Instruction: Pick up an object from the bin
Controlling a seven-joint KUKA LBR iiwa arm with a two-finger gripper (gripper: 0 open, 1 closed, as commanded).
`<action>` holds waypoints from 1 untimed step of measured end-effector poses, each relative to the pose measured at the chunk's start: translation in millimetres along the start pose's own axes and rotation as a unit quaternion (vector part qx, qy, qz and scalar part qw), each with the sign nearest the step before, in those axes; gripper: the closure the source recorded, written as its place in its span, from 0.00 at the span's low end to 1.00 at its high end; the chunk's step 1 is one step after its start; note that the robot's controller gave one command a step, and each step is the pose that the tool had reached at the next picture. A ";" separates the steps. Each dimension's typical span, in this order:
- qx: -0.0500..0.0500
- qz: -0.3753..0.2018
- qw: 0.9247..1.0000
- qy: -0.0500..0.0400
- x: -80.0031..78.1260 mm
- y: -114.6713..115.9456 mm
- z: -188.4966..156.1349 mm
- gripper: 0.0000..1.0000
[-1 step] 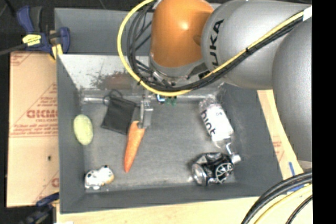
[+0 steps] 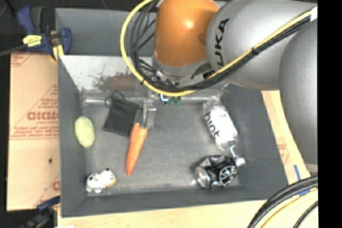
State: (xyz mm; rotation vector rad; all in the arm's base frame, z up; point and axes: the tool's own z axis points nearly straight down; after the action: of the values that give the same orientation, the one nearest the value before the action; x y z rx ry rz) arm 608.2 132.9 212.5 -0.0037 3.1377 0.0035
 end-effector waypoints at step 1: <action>0.001 -0.060 0.998 -0.001 6.9 -3.8 32.7 0.00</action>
Offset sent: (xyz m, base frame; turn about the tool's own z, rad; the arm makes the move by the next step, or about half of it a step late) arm -0.0307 -0.0055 -0.0740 -0.4465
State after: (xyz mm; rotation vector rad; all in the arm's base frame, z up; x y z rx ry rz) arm 601.4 129.1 179.8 -0.1928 3.1294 0.0007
